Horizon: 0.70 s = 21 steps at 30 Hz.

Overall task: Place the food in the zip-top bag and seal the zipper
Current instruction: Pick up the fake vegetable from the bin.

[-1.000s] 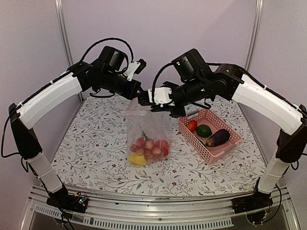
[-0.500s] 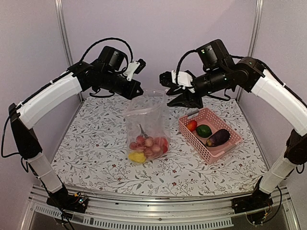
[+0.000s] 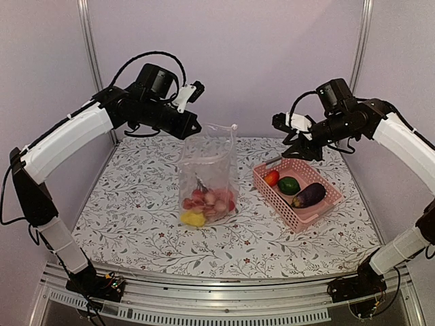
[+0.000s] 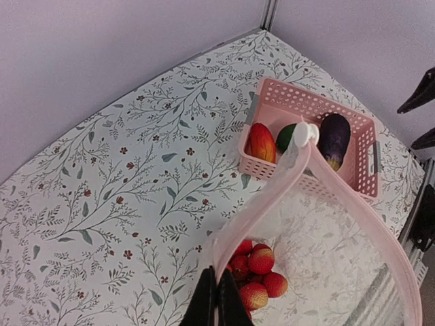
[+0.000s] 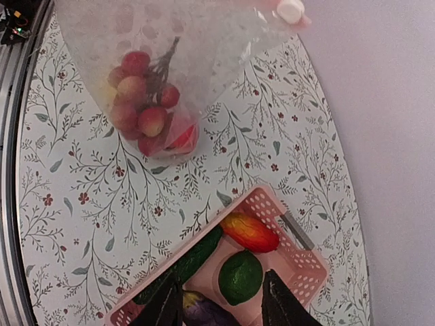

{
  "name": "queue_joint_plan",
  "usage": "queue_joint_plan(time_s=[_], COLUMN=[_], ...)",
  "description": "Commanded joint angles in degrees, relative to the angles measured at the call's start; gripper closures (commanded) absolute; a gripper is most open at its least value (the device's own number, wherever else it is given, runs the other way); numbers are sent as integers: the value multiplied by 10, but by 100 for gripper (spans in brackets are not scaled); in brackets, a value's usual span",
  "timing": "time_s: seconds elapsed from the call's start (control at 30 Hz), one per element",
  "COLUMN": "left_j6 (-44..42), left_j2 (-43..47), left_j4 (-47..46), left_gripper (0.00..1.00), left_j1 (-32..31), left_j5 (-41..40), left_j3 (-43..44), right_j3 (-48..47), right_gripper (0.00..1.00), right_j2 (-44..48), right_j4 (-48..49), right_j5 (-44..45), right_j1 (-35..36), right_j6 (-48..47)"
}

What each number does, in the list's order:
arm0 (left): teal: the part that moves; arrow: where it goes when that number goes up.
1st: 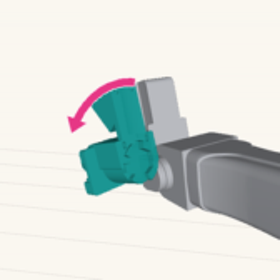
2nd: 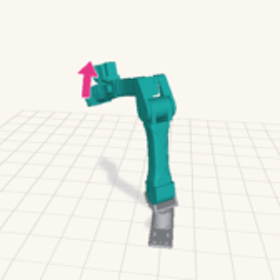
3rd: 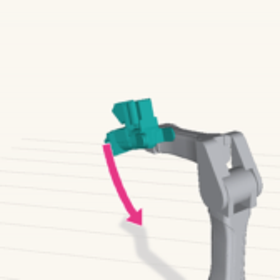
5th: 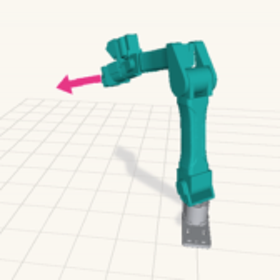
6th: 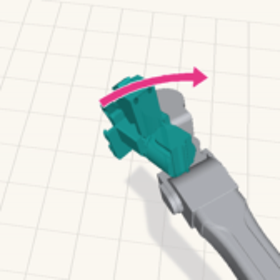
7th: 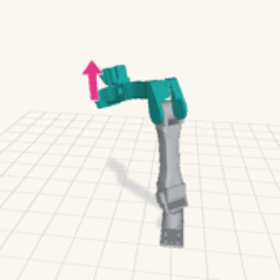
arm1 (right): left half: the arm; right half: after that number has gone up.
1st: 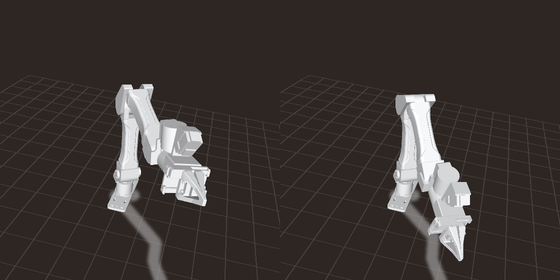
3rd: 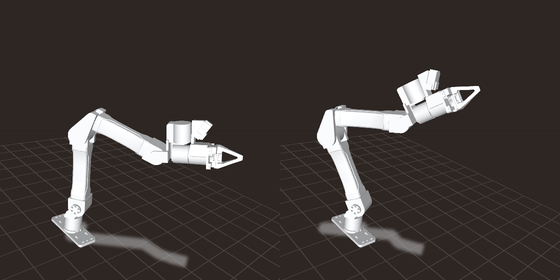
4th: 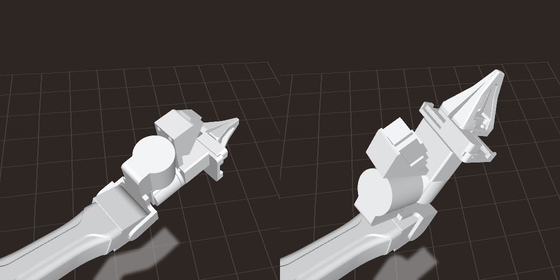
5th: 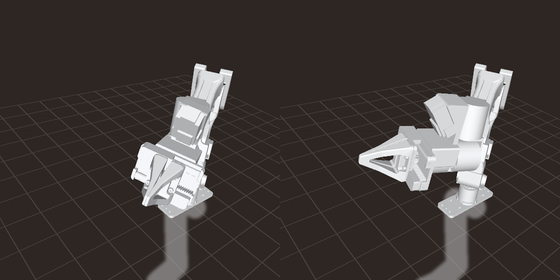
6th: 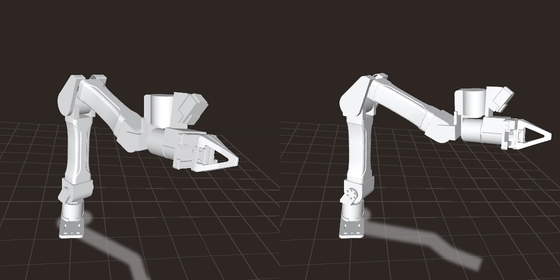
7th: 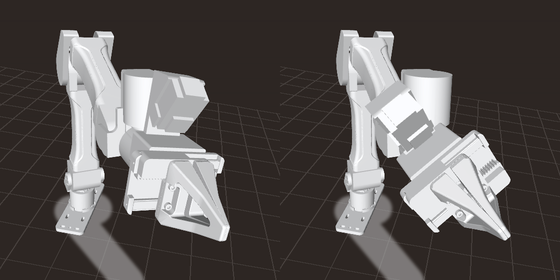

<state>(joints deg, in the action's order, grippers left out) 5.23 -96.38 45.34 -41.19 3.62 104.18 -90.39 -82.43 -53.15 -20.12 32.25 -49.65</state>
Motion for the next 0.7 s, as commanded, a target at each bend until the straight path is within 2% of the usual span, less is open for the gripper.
queue_joint_plan(time_s=[0.0, 0.17, 0.27, 0.47, 0.67], left_j6=[-5, -2, -1, -1, -1], left_j2=[26, 23, 24, 27, 33], left_j4=[-9, -13, -19, -22, -22], left_gripper=[100, 100, 100, 100, 100], left_j1=[8, 8, 8, 9, 9], left_j5=[2, 7, 6, 7, 6], left_j3=[-6, -19, -25, -32, -40], right_j3=[66, 170, 209, 218, 240], right_gripper=[59, 37, 31, 21, 18], right_j2=[7, 15, 14, -34, -69], right_j4=[-5, 40, 56, 64, 93], right_j5=[8, 88, 118, 149, 197], right_j1=[-72, -94, -99, -107, -109], right_j6=[-47, -113, -148, -170, -205])
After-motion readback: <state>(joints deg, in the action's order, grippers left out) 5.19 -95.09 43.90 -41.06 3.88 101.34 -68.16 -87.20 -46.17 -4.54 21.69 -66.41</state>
